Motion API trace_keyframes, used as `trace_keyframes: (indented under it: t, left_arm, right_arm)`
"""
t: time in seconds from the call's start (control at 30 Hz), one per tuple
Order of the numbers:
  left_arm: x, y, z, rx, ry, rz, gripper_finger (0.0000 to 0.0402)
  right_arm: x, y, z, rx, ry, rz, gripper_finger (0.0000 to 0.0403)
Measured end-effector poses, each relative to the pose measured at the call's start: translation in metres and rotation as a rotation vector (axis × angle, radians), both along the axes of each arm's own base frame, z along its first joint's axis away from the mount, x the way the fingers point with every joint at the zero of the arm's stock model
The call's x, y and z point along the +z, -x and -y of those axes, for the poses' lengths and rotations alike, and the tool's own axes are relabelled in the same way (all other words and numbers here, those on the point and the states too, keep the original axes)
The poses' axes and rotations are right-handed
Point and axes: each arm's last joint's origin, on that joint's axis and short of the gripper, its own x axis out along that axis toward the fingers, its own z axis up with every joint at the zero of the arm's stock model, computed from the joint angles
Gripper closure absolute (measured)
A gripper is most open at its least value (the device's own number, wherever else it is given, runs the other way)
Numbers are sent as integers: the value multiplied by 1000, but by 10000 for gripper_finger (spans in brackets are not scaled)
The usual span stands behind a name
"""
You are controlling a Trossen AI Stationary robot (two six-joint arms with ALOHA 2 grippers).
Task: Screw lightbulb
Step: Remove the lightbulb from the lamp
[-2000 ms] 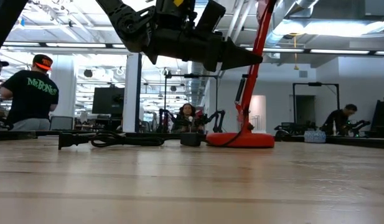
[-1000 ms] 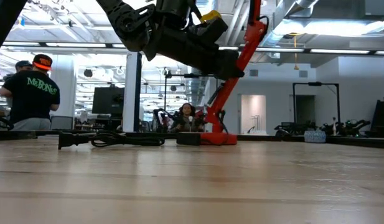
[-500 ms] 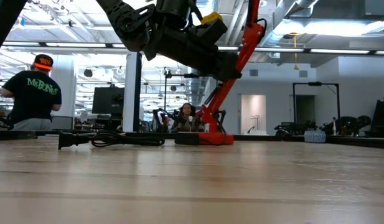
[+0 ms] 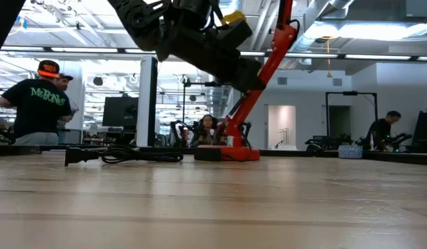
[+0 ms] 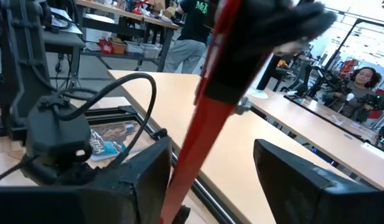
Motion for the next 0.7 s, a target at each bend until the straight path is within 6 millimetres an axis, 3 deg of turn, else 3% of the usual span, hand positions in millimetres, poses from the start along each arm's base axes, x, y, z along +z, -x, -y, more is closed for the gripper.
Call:
trace_keyframes:
  t: [0.43,0.7]
  left_arm:
    - [20,15,6,-14,14,-86,237]
    - [40,34,6,-15,31,-170,237]
  right_arm:
    - [0,0,-2,6,19,-18,200]
    - [1,6,-11,-24,36,-9,185]
